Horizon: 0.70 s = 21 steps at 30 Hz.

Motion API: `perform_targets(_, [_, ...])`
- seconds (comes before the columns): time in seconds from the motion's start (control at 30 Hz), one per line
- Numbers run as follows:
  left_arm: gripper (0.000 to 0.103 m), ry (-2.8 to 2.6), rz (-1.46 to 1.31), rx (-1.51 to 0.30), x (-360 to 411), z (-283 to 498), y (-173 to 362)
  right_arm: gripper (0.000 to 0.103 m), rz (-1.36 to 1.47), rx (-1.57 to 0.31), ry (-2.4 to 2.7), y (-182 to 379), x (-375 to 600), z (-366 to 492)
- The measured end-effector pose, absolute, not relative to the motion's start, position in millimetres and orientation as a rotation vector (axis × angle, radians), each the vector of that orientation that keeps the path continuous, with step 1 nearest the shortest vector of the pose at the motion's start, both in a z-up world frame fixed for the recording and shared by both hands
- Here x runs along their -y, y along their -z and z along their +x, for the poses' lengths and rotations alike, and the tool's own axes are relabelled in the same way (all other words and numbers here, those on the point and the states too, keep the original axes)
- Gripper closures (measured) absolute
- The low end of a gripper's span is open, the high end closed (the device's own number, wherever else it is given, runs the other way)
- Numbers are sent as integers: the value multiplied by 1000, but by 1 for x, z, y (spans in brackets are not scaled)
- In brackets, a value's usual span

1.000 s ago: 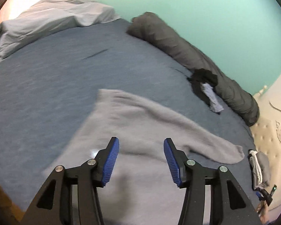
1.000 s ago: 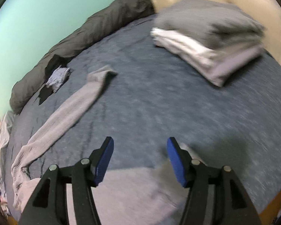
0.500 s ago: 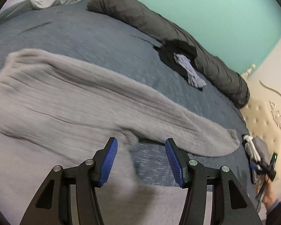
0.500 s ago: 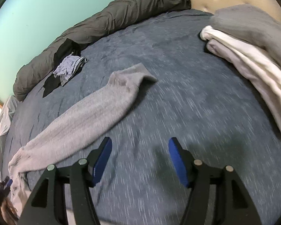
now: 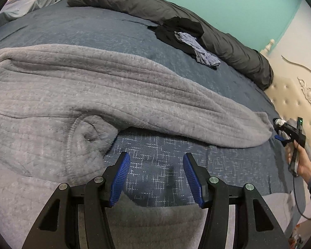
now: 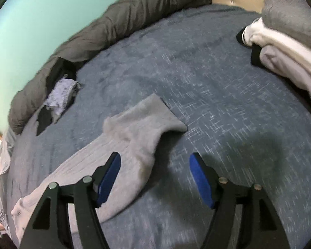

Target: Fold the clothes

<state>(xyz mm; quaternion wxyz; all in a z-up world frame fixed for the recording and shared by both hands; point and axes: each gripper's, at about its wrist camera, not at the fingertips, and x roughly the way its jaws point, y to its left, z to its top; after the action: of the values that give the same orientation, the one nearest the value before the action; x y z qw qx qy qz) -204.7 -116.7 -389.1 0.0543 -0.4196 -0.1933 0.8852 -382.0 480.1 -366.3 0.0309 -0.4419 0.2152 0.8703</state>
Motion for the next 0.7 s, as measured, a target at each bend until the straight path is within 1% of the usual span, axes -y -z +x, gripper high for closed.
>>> perform_targets(0.1, [44,-2667,-1276,584,115,-206,394,33,-1341,-695,-2671,377,-483,-393])
perform_targets(0.2, [43,-2662,-1280,574,115,-207,397,33,-1297,-770,-2676,384,-483,-398])
perform_targets(0.23, [43,-2660,-1282,570,115,-207,398,35,-1298,-783,-2678,387,-482,-400])
perform_targets(0.27, [43,-2658,-1283,567,115,-207,398,39,-1300,-766,-2689,387,-480,-401])
perform_targets(0.33, [43,-2659,-1284,570,115,-207,401,69,-1296,-658,-2731,380,-470,-401])
perform_targets(0.4, [43,-2662,-1285,557,113,-207,401,81,-1287,-536,-2769,371,-460,-400])
perform_targets(0.43, [43,-2664,-1285,547,112,-207,401,89,-1278,-511,-2778,367,-458,-398])
perform_targets(0.57, [42,-2662,-1259,552,114,-203,396,92,-1197,-479,-2816,338,-459,-385])
perform_targets(0.7, [42,-2667,-1241,560,119,-197,391,93,-1199,-359,-2839,303,-460,-372])
